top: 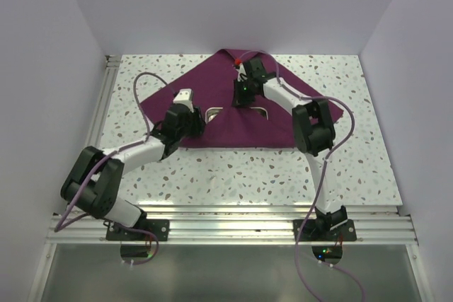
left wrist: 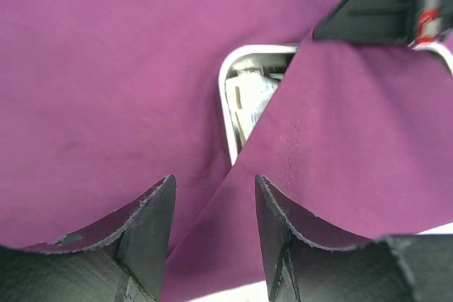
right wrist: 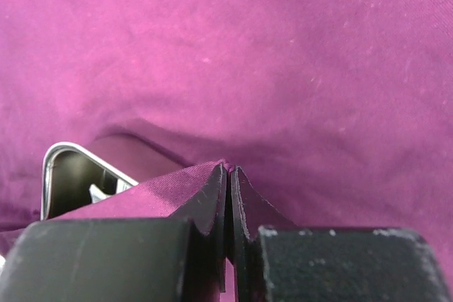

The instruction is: Prepare the surgical pack

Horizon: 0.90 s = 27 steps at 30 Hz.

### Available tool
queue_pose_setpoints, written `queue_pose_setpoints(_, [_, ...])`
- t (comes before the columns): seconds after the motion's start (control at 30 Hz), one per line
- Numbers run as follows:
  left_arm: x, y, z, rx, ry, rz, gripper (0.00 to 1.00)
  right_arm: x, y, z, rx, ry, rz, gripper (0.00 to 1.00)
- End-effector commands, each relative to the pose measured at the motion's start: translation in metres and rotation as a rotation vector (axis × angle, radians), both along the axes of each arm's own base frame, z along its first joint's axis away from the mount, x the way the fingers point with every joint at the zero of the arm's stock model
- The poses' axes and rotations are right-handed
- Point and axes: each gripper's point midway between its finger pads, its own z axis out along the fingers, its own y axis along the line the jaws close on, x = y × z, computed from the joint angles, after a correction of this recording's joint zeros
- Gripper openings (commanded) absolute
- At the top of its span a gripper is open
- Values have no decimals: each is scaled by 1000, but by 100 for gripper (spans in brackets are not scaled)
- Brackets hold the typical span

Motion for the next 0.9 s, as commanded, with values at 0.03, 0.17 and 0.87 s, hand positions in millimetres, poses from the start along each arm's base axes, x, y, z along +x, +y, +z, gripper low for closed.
queue_pose_setpoints(0.03, [8, 20, 41, -1, -157, 100, 54, -11, -18, -34, -95, 107, 12, 0])
queue_pose_setpoints(0.17, [5, 29, 48, 0, -186, 135, 55, -18, -22, -48, -117, 164, 25, 0])
queue_pose_setpoints(0.87, [12, 60, 29, -85, -95, 185, 54, -70, -25, -64, -82, 289, 134, 0])
